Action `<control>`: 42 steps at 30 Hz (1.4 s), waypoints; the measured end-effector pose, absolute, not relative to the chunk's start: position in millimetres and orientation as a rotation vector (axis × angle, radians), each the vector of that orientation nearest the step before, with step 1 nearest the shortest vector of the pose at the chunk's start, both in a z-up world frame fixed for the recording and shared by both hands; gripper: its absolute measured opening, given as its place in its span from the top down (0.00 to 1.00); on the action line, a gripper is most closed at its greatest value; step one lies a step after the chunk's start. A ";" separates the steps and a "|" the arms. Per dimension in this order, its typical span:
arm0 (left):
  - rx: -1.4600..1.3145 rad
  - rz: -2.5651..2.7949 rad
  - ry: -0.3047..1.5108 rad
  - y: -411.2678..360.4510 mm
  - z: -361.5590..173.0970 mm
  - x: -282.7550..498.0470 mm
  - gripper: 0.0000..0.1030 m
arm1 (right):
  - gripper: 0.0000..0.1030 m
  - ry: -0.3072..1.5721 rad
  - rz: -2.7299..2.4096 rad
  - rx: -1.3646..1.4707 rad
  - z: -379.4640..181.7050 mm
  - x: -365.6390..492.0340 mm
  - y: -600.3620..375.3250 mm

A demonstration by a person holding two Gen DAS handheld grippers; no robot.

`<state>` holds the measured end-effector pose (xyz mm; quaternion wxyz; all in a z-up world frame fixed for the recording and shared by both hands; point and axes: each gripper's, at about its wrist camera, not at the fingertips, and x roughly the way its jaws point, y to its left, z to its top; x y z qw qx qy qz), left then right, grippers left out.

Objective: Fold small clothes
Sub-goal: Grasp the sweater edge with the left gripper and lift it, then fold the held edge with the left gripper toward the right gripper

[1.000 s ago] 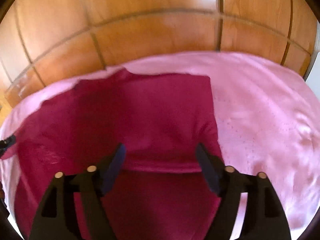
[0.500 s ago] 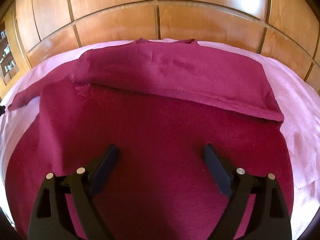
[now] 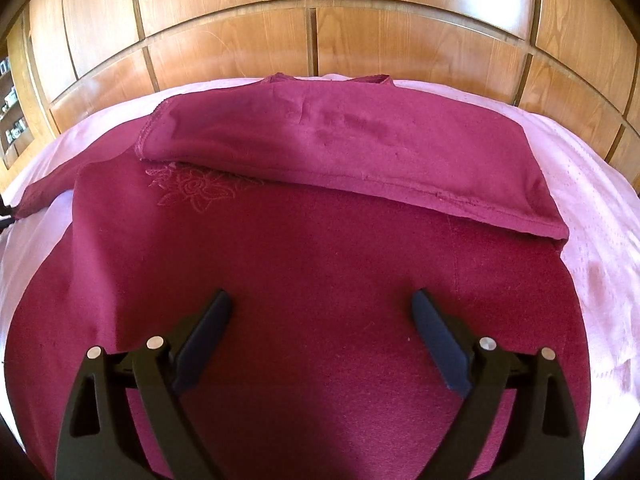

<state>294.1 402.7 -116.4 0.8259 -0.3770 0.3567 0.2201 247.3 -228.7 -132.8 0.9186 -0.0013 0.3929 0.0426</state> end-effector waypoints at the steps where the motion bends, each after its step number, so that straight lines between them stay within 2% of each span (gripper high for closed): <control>1: -0.791 0.455 0.749 401.0 -111.4 294.3 0.93 | 0.10 0.808 0.088 -0.002 -132.8 247.6 -228.6; 5: -0.735 0.273 0.655 359.8 -65.9 297.3 0.93 | 0.10 0.807 0.089 0.002 -132.3 245.4 -228.6; 10: -0.608 -0.023 0.570 252.7 -9.4 307.5 0.93 | 0.10 0.804 0.093 0.011 -132.8 243.6 -230.1; 12: -0.577 -0.112 0.579 211.4 -3.8 310.3 0.93 | 0.10 0.802 0.095 0.016 -133.0 243.8 -231.1; 17: -0.460 -0.297 0.681 87.6 -28.7 327.2 0.93 | 0.10 0.798 0.105 0.035 -132.5 242.2 -233.1; 22: -0.308 -0.359 0.827 9.6 -78.4 340.1 0.93 | 0.10 0.797 0.118 0.058 -131.5 240.7 -235.4; 23: -0.280 -0.354 0.849 3.0 -85.9 341.9 0.92 | 0.10 0.799 0.121 0.062 -130.6 240.6 -235.4; 25: -0.237 -0.365 0.864 -2.7 -93.8 336.2 0.84 | 0.12 0.809 0.125 0.070 -127.7 240.6 -235.6; 27: -0.224 -0.391 0.851 -0.4 -93.5 323.7 0.67 | 0.22 0.820 0.141 0.096 -119.4 242.6 -237.5; 29: -0.225 -0.398 0.828 6.9 -89.7 311.7 0.58 | 0.37 0.820 0.205 0.179 -107.5 247.6 -240.2; 34: -0.234 -0.374 0.783 34.6 -90.7 276.1 0.58 | 0.39 0.834 0.434 0.415 -85.6 274.1 -220.6; 40: -0.279 -0.363 0.826 49.6 -111.0 264.7 0.58 | 0.39 0.919 0.511 0.427 -92.0 323.3 -156.1; 41: -0.287 -0.361 0.832 50.3 -114.7 265.6 0.58 | 0.43 0.936 0.496 0.415 -96.5 331.5 -145.9; 42: -0.291 -0.354 0.839 49.9 -117.8 267.2 0.58 | 0.52 0.945 0.485 0.398 -99.3 336.5 -139.4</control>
